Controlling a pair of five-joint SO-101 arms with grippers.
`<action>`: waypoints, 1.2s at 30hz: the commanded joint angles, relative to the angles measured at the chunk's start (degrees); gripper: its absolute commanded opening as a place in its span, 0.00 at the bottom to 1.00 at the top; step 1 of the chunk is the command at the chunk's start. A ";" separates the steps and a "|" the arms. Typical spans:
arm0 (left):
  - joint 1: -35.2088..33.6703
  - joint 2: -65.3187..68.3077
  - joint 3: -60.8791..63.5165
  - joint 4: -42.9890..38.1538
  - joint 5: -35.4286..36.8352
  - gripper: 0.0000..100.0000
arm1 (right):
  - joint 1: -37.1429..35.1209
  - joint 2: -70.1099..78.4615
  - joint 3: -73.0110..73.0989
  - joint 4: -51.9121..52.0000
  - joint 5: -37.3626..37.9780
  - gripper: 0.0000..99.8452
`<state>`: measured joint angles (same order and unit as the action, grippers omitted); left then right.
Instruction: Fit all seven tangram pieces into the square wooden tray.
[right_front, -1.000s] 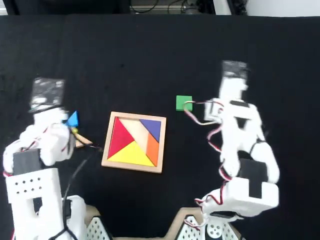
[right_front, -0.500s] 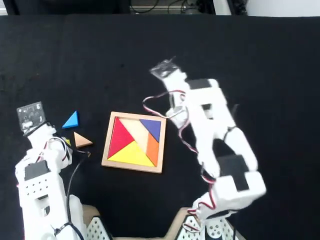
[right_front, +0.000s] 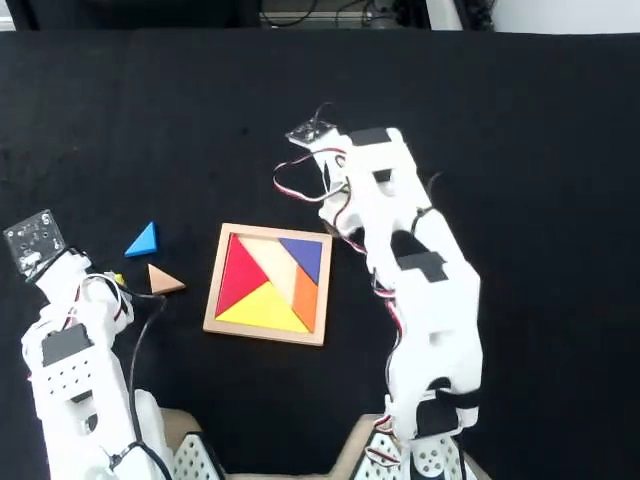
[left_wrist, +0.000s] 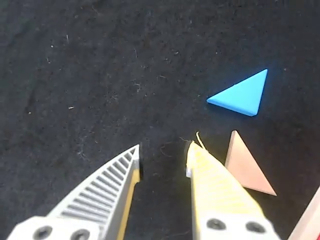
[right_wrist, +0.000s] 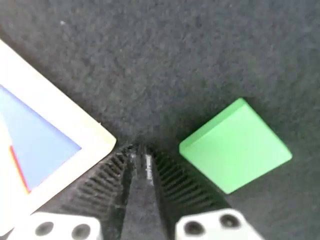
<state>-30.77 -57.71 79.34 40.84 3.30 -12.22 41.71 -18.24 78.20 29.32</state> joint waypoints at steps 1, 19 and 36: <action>-0.40 0.00 -0.48 -0.70 0.35 0.16 | -0.88 4.62 -10.77 1.49 -0.70 0.01; -0.22 -0.44 0.13 -0.79 0.35 0.16 | -5.89 19.30 -46.29 22.59 -0.88 0.01; 0.31 -0.44 0.66 -1.85 0.26 0.16 | 2.81 5.58 -18.86 19.96 3.78 0.01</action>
<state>-30.77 -57.80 80.31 39.96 3.30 -8.00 52.70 -40.13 98.95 32.31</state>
